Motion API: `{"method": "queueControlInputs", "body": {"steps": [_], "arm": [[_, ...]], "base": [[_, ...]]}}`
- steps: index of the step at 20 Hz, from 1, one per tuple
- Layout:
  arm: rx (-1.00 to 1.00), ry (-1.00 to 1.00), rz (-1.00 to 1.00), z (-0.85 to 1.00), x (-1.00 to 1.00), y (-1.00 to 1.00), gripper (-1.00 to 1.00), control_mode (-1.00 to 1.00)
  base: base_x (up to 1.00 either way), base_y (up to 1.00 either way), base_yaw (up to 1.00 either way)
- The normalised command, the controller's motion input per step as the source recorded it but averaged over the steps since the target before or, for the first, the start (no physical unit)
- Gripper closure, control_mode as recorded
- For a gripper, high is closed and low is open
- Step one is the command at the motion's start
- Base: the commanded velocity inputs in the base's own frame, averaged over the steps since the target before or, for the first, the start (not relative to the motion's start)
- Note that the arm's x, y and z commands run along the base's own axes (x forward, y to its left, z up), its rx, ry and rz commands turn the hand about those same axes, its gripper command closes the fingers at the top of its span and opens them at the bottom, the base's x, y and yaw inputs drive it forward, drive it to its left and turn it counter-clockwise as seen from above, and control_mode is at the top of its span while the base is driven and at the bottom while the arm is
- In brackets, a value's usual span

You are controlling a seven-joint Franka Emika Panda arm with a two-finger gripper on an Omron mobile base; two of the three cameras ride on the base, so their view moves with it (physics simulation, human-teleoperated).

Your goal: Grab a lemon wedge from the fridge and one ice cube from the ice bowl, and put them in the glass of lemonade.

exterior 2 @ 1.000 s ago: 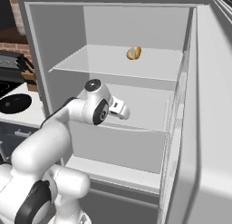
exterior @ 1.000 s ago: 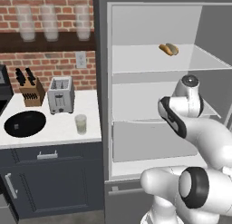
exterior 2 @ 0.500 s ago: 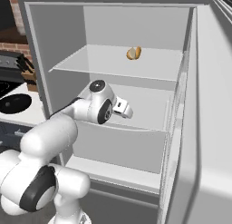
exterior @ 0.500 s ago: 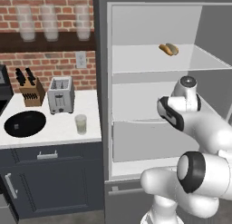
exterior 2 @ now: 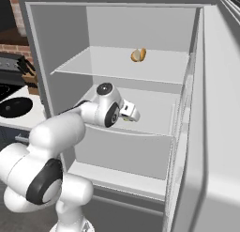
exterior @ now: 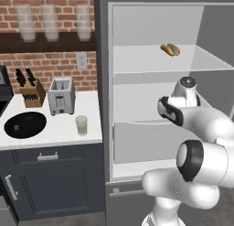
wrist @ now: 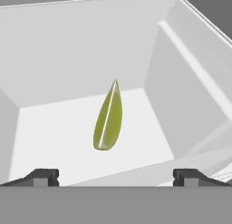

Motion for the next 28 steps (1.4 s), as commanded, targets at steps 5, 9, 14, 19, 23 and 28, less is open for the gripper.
{"method": "queueControlInputs", "body": {"steps": [5,9,14,19,23,28], "arm": [[0.0,0.0,0.01,-0.29,0.36,0.0,-1.0,-1.0],[0.0,0.0,0.01,-0.41,0.31,0.0,-1.0,-1.0],[0.0,0.0,0.0,-0.27,0.35,-0.02,-1.0,-1.0],[0.0,0.0,0.0,-0.01,0.39,-0.07,-1.0,-1.0],[0.0,0.0,0.0,0.0,0.1,-0.02,-1.0,-1.0],[0.0,0.0,0.0,-0.02,0.0,-0.02,-1.0,-1.0]], "base": [[0.0,0.0,0.0],[0.0,0.0,0.0],[0.0,0.0,0.0],[0.0,0.0,0.0],[0.0,0.0,0.0],[0.0,0.0,0.0]]}}
